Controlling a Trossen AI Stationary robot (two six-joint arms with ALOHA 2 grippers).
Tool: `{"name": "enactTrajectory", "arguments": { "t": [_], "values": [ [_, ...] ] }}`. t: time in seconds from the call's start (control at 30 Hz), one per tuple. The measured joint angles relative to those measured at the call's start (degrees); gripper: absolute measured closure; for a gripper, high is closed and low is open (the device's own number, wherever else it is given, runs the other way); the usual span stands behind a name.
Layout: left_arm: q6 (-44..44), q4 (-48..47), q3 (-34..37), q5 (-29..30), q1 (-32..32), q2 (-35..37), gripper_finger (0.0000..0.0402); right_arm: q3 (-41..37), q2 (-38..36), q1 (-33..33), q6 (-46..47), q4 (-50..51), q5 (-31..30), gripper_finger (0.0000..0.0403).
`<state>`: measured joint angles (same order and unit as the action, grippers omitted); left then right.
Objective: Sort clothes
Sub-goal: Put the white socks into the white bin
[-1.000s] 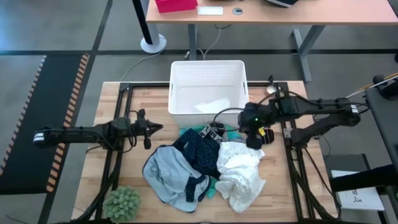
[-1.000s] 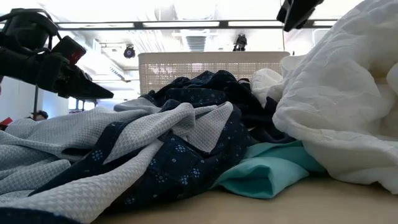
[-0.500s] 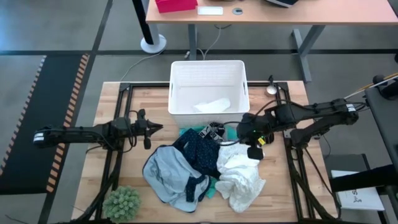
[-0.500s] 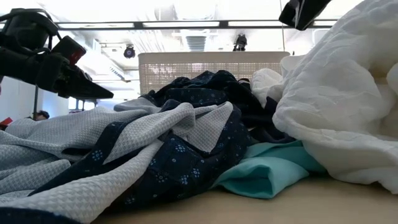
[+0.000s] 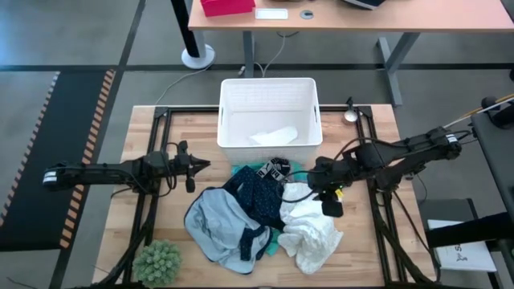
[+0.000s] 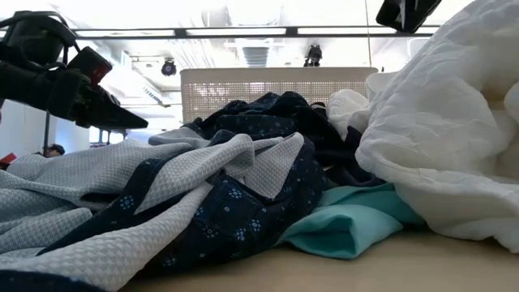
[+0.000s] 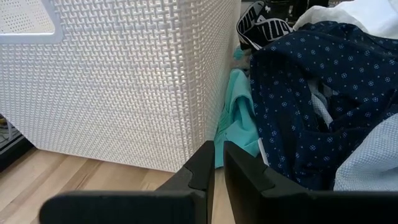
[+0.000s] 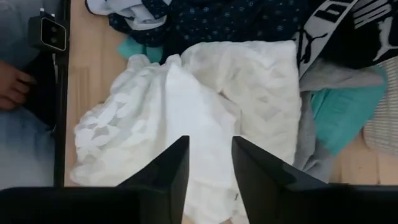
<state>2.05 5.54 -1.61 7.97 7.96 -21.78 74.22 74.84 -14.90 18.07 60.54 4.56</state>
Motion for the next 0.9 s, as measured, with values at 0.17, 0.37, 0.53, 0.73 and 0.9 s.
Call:
{"name": "enactTrajectory", "arguments": {
  "t": [0.17, 0.37, 0.53, 0.73, 0.9],
  "values": [
    [0.0, 0.0, 0.0, 0.0, 0.0, 0.0, 0.038, 0.0, 0.3, -1.7, 1.6, -0.2, 0.0, 0.0272],
    [0.0, 0.0, 0.0, 0.0, 0.0, 0.0, 0.038, 0.0, 0.8, -3.8, 2.5, -1.2, 0.0, 0.0261],
    [0.0, 0.0, 0.0, 0.0, 0.0, 0.0, 0.038, 0.0, 1.2, -5.0, 3.9, -1.2, 0.0, 0.0256],
    [0.0, 0.0, 0.0, 0.0, 0.0, 0.0, 0.038, 0.0, 1.4, -5.6, 4.5, -1.2, 0.0, 0.0254],
    [0.0, 0.0, 0.0, 0.0, 0.0, 0.0, 0.038, 0.0, 1.4, -5.6, 4.5, -1.2, 0.0, 0.0251]
  ]
}}
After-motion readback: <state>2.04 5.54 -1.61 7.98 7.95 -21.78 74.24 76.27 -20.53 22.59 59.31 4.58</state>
